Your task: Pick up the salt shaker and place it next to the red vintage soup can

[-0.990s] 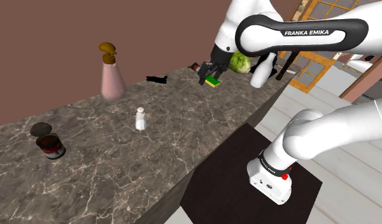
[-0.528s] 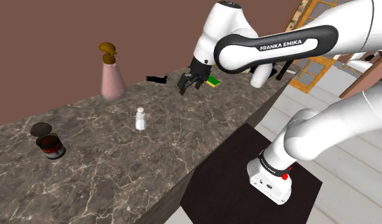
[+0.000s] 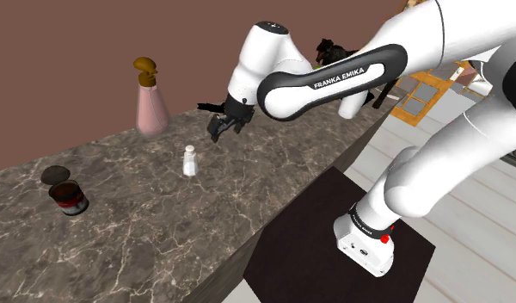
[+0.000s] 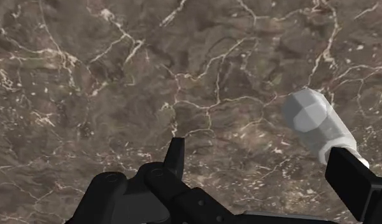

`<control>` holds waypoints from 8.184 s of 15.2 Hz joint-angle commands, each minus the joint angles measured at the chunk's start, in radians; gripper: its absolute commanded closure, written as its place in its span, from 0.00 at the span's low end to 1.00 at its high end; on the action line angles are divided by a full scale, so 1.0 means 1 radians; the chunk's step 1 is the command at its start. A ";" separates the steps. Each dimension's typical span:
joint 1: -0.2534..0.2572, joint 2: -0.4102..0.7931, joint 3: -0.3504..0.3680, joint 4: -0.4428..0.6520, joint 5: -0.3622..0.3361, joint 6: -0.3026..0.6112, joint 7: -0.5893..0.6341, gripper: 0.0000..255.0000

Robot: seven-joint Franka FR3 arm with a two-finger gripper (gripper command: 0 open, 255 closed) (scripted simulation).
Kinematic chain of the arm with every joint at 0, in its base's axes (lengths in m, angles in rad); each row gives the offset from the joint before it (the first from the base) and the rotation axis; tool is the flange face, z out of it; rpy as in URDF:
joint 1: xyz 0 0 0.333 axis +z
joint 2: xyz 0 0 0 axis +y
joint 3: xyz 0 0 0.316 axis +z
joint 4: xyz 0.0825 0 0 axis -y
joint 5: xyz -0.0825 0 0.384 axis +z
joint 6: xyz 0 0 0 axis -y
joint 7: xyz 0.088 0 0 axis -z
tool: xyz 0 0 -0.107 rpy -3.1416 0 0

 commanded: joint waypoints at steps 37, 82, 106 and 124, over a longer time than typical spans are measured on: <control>0.053 0.301 0.063 0.176 -0.204 0.142 0.207 1.00; -0.106 -0.018 -0.150 0.237 0.092 -0.228 -0.338 1.00; -0.340 0.211 -0.468 0.507 0.185 -0.359 -0.917 1.00; -0.338 0.277 -0.461 0.347 0.229 -0.138 -0.979 1.00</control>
